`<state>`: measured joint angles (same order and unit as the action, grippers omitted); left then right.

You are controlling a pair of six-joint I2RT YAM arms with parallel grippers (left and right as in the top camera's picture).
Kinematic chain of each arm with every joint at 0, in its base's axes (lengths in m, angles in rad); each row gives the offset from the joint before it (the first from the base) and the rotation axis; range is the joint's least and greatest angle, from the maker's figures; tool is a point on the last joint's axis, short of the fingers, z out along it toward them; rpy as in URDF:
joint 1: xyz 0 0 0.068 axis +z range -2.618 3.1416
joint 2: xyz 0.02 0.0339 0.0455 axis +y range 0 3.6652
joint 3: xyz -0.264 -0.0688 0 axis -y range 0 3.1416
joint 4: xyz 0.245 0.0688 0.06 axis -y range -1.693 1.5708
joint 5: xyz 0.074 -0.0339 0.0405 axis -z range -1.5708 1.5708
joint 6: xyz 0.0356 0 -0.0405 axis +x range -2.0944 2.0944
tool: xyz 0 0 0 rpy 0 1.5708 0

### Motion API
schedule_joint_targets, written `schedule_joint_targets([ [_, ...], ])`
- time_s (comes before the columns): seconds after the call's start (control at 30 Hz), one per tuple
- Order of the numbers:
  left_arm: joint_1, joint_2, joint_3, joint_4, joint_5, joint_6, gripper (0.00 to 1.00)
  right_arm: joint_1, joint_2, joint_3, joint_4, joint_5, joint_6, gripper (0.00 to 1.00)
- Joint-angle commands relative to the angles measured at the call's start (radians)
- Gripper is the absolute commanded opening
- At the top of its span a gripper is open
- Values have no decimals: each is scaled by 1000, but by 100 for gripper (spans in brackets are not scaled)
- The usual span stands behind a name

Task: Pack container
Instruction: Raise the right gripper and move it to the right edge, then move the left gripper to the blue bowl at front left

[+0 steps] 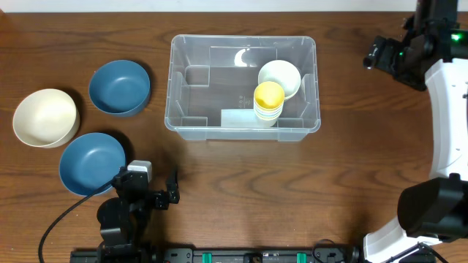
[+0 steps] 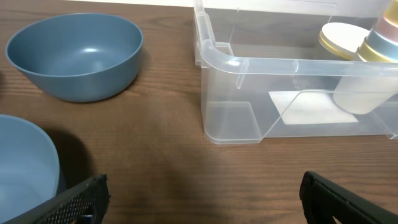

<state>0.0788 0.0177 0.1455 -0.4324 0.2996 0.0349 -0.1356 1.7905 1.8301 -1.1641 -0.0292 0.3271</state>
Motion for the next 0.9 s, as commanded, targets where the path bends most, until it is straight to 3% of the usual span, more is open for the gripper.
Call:
schedule_joint_targets([
  [0.0,6,0,-20,1,-9,17,98,-21,-15,14,-3,3,9,99],
  [0.2,6,0,-20,16,0,9,98,-21,-15,14,-3,3,9,99],
  [0.33,6,0,31,71,189,-87,98,-21,-15,14,-3,3,9,99],
  [0.5,6,87,202,54,163,-180,98,-21,-15,14,-3,3,9,99],
  [0.63,6,332,466,-125,35,-159,98,-21,-15,14,-3,3,9,99],
  [0.87,6,896,1064,-675,-164,51,98,-21,-15,14,-3,3,9,99],
])
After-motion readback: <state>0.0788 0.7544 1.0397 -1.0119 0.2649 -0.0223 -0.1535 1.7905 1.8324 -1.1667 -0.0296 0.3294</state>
